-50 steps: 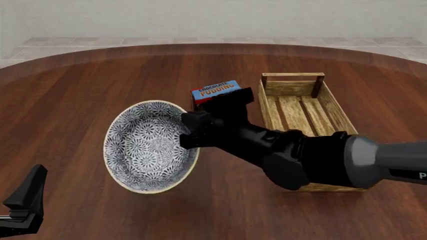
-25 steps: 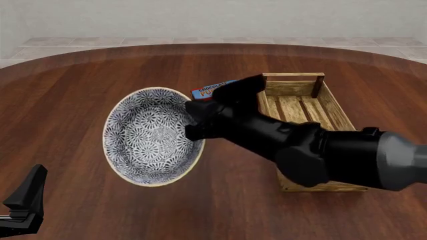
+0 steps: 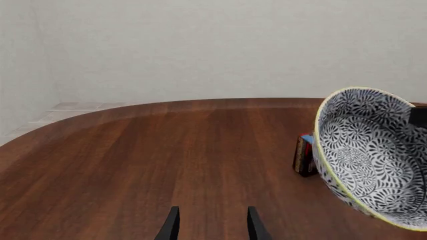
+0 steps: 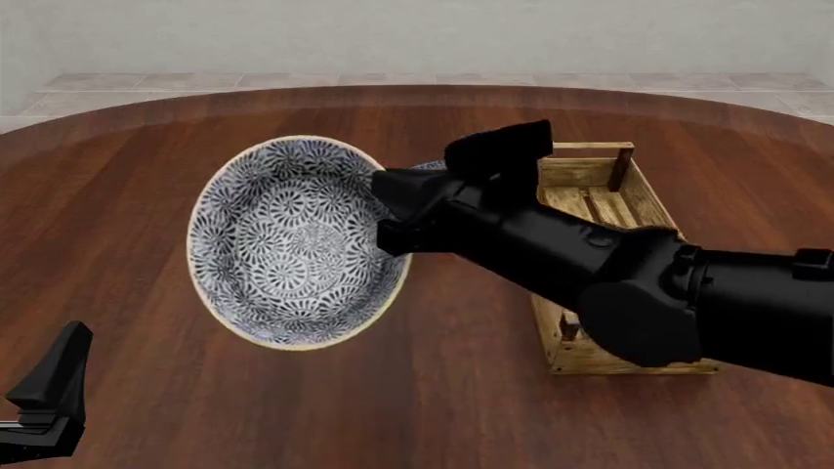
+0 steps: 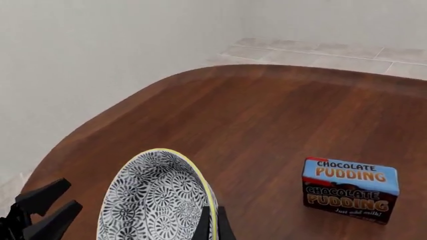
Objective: Pick up the bowl on the left and put it in the tray.
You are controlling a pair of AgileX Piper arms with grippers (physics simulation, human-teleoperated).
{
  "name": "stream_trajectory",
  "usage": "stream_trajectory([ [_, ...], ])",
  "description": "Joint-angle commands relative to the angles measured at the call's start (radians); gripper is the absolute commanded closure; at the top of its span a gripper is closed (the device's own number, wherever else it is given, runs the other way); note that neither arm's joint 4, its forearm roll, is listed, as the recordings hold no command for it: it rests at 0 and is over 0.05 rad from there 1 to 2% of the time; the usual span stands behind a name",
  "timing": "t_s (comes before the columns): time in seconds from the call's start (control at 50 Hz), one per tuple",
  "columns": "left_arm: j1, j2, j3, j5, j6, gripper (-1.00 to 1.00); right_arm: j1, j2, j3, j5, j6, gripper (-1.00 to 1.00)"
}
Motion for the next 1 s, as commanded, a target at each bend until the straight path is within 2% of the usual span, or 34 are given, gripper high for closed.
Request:
stream_trajectory([
  [0.02,0.0,0.0,0.0,0.0,0.0,-1.0,-0.004,-0.077,0.005,0.007,0.048,1.0],
  [0.26,0.0,0.0,0.0,0.0,0.0,-1.0,-0.052,-0.101,0.0,0.008,0.041,1.0],
  [0.32,0.0,0.0,0.0,0.0,0.0,-1.0,-0.086,-0.099,-0.011,0.012,0.015,1.0],
  [0.38,0.0,0.0,0.0,0.0,0.0,-1.0,-0.099,-0.102,-0.016,0.015,0.018,1.0],
  [0.48,0.0,0.0,0.0,0.0,0.0,-1.0,-0.129,-0.102,-0.028,0.02,-0.023,1.0],
  [0.72,0.0,0.0,0.0,0.0,0.0,-1.0,-0.155,-0.1,-0.031,0.016,-0.042,1.0],
  [1.0,0.0,0.0,0.0,0.0,0.0,-1.0,-0.193,-0.134,-0.033,0.018,-0.034,1.0],
])
